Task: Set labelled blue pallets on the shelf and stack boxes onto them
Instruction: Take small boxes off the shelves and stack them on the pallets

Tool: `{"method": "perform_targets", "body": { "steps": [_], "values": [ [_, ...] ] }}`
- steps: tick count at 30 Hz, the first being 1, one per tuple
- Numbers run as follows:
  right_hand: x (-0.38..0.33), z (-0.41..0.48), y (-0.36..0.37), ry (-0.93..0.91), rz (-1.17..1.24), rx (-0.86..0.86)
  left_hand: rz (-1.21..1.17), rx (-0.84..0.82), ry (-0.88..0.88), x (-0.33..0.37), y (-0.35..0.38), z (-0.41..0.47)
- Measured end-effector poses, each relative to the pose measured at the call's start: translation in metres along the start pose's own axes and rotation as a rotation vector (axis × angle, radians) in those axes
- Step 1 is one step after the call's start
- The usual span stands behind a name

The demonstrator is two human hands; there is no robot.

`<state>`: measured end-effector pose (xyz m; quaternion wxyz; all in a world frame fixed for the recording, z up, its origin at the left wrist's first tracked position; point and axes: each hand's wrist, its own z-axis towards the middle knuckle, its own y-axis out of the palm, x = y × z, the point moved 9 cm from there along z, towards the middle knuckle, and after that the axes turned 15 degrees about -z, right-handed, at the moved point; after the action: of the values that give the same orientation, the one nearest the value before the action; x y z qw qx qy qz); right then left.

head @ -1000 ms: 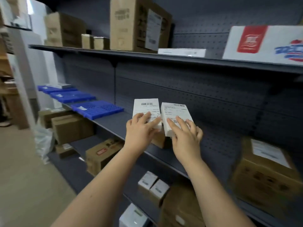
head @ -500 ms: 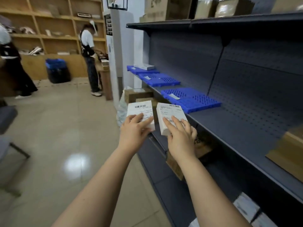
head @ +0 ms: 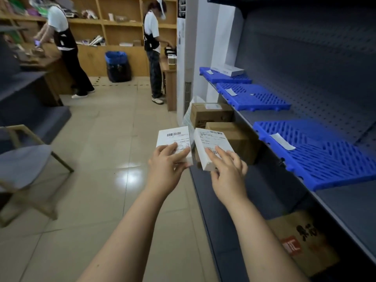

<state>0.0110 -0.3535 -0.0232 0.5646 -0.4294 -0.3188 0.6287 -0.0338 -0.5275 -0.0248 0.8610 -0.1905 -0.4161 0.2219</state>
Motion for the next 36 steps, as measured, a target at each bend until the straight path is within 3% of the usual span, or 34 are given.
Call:
{"method": "perform_targets", "body": {
  "steps": [12, 23, 29, 36],
  "values": [
    [-0.043, 0.259, 0.12, -0.16, 0.056, -0.095, 0.167, 0.075, -0.068, -0.136, 0.02, 0.183],
    [-0.086, 0.489, 0.223, -0.085, -0.071, -0.09, 0.163, -0.02, 0.021, -0.307, 0.043, 0.397],
    [-0.055, 0.596, 0.225, 0.051, -0.155, 0.013, 0.054, -0.034, 0.132, -0.348, 0.089, 0.526],
    [0.029, 0.699, 0.235, 0.218, -0.291, 0.131, -0.052, -0.125, 0.275, -0.344, 0.186, 0.655]
  ]
}}
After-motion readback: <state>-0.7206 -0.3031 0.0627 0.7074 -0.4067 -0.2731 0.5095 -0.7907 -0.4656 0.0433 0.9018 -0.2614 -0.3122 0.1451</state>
